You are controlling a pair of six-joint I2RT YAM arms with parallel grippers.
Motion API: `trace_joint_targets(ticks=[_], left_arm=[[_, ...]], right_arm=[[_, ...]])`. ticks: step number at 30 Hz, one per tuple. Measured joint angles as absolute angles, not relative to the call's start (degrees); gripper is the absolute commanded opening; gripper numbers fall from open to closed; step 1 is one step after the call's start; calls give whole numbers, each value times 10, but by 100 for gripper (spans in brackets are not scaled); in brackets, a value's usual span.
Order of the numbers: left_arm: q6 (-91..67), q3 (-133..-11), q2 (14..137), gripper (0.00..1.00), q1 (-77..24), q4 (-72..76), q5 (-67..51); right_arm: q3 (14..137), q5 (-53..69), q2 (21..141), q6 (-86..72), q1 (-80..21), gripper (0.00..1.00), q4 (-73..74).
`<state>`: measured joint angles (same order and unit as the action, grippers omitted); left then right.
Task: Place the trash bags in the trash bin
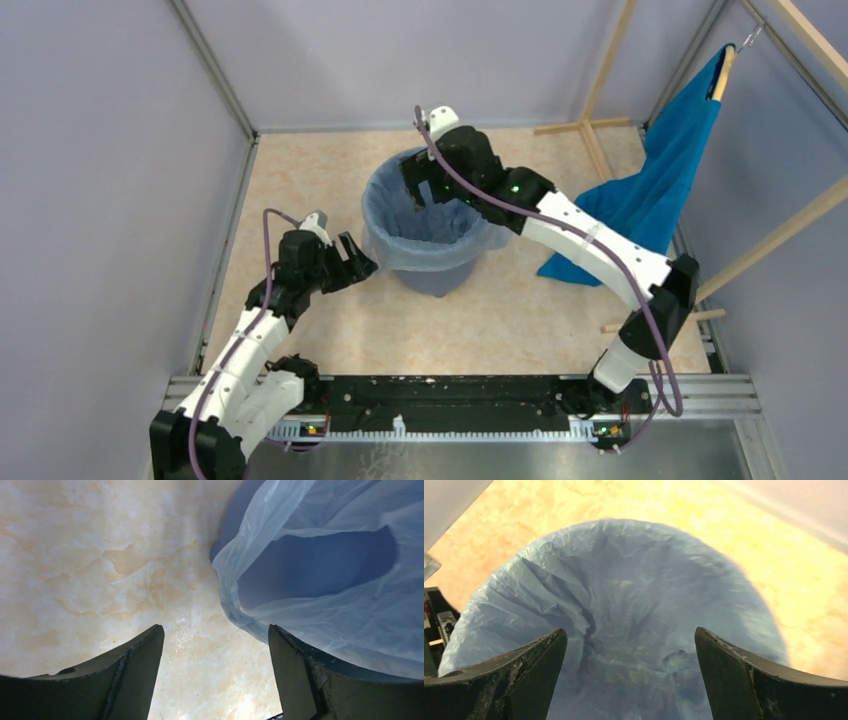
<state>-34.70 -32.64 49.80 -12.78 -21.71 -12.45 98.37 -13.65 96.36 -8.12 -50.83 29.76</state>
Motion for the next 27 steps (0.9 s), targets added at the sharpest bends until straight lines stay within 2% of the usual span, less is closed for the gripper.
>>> trace_joint_targets(ticks=[8, 13, 19, 27], left_arm=[[-330, -372, 427, 91, -128, -281, -69], [-319, -423, 386, 93, -128, -322, -25], [-305, -493, 342, 97, -128, -361, 14], [-287, -548, 296, 99, -128, -380, 58]], right_arm=[[941, -220, 813, -45, -507, 99, 328], [828, -251, 676, -72, -479, 98, 330], [673, -223, 562, -139, -387, 99, 341], [490, -190, 444, -202, -384, 99, 352]])
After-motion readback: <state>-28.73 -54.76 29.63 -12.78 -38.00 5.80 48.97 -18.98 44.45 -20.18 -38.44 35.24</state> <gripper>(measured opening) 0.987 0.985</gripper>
